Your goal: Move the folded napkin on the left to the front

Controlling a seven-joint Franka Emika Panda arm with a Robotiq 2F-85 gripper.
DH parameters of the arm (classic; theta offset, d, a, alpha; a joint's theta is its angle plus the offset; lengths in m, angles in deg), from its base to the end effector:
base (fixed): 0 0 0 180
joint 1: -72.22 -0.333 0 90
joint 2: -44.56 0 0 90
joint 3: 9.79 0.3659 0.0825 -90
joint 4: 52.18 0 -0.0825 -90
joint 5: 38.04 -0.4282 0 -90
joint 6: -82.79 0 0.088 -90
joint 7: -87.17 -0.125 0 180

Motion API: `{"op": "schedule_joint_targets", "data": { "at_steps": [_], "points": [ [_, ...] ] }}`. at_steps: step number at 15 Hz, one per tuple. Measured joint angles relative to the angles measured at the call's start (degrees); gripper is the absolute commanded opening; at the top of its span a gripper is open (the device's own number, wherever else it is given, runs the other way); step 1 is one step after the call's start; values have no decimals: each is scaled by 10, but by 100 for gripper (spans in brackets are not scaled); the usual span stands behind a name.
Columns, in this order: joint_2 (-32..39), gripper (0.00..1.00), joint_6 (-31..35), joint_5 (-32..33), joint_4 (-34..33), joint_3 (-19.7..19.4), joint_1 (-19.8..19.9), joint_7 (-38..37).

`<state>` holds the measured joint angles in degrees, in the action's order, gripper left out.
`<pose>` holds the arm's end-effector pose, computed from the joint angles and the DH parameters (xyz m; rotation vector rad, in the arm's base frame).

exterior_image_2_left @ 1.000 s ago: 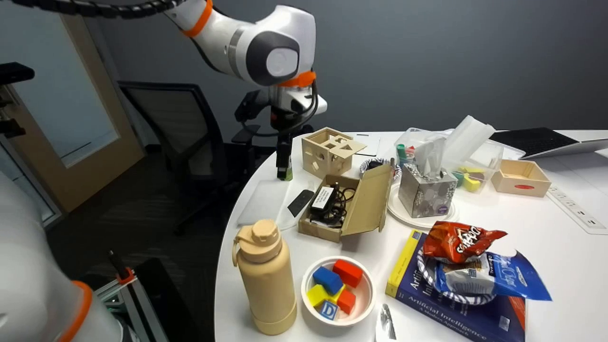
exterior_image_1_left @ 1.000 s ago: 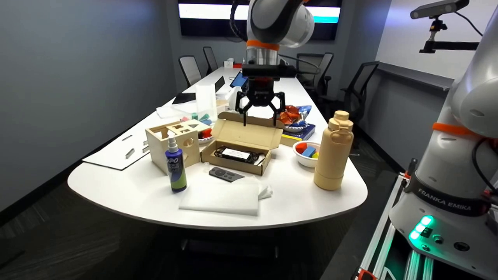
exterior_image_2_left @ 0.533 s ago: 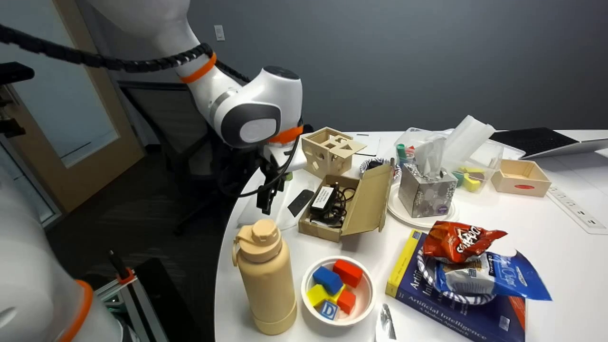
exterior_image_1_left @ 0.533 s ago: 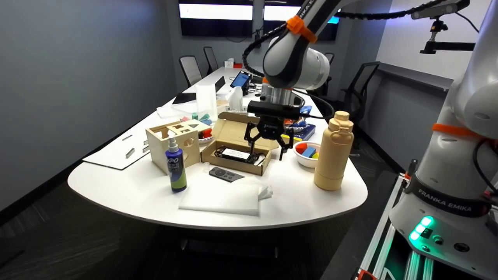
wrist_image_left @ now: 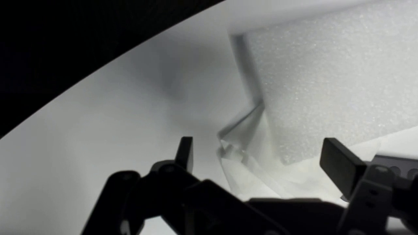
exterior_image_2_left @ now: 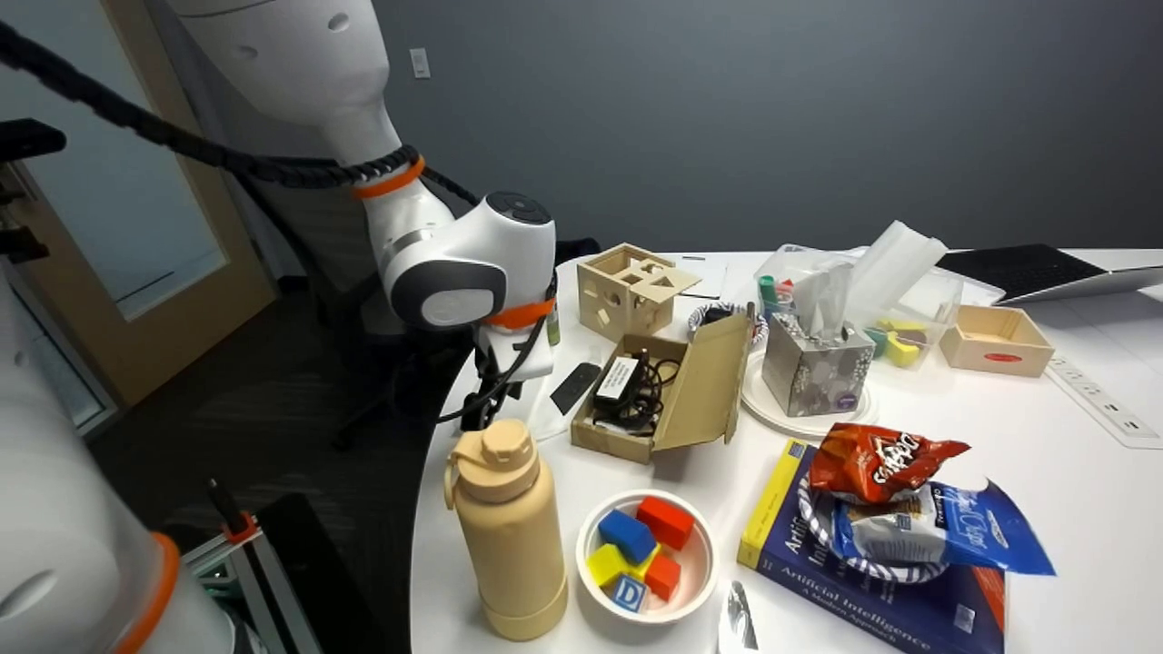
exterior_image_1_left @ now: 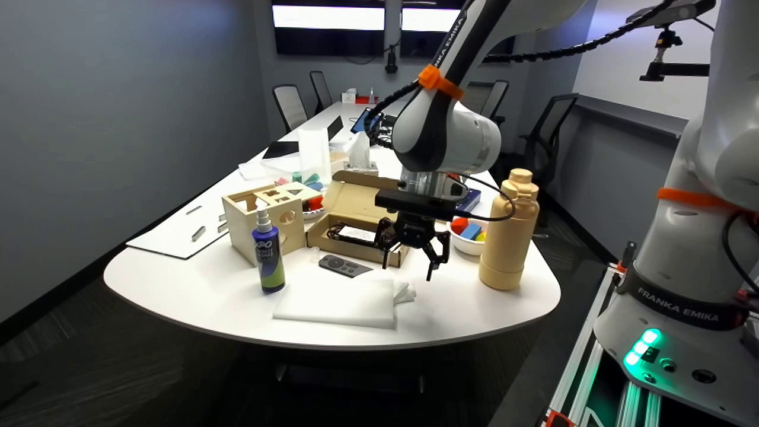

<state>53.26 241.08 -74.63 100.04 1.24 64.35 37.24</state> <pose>0.4132 0.1230 0.1740 -2.4823 1.5998 0.2683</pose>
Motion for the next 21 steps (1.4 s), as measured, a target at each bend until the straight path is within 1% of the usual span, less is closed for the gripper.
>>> {"op": "schedule_joint_targets", "data": {
  "at_steps": [4, 8, 9, 10, 11, 12, 16, 19, 21],
  "points": [
    [38, 100, 51, -18, 0, 1, -3, 0],
    [77, 100, 104, -19, -3, 1, -3, 0],
    [86, 75, 114, -19, -4, 1, -3, 0],
    [94, 72, 120, -19, -7, 2, -3, 0],
    [101, 66, 126, -19, -10, 3, -3, 0],
    [106, 56, 132, -19, -13, 4, -3, 0],
    [108, 27, 134, -19, -17, 9, -1, 0],
    [108, 2, 135, -19, -17, 10, -2, 0],
    [108, 0, 135, -19, -17, 10, -2, 0]
  ]
}}
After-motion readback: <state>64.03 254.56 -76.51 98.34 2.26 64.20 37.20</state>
